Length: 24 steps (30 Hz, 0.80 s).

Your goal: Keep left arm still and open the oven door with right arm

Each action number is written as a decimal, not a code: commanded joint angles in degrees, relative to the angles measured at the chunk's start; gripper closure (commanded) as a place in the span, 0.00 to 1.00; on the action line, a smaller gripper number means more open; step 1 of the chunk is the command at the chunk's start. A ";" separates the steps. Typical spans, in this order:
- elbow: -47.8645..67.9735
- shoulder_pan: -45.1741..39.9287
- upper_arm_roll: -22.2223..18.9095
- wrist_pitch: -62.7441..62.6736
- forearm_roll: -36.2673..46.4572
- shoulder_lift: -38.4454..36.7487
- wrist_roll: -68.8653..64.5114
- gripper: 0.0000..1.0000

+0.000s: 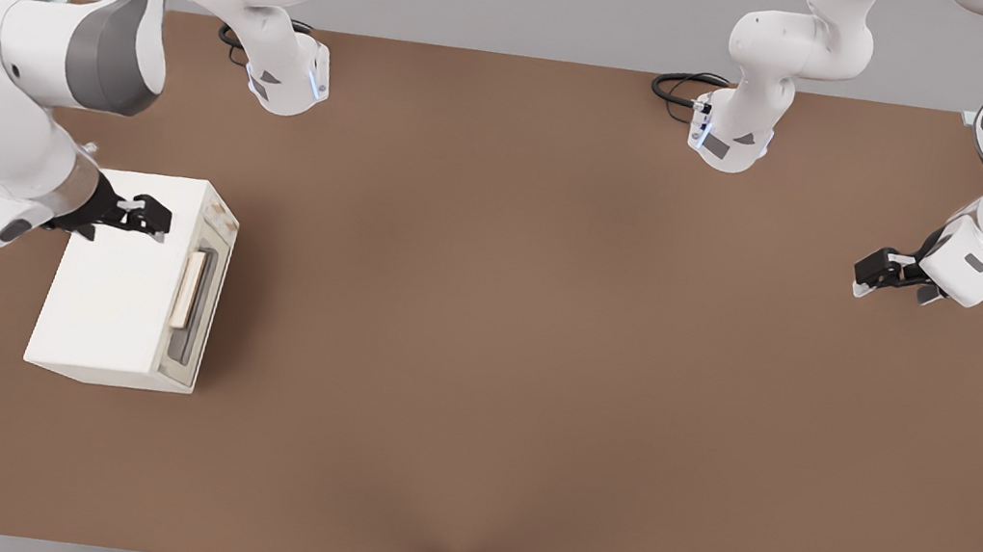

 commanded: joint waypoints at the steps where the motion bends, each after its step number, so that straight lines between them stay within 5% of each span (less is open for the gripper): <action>1: 0.18 -0.02 0.03 -0.54 0.03 0.16 -3.08 0.00; 4: 0.18 0.16 0.03 -0.62 -0.23 1.22 -4.13 0.00; 5: 0.18 0.77 0.55 -1.24 -3.11 1.48 -10.27 0.81; 6: 0.09 5.77 2.66 -4.04 -19.80 3.41 -16.95 1.00; 7: 0.09 10.17 2.75 -5.37 -29.67 6.40 -19.86 1.00; 12: -0.52 18.09 2.66 -11.63 -41.36 15.46 5.00 1.00; 24: -14.14 17.47 2.23 -8.36 -40.92 18.36 38.32 1.00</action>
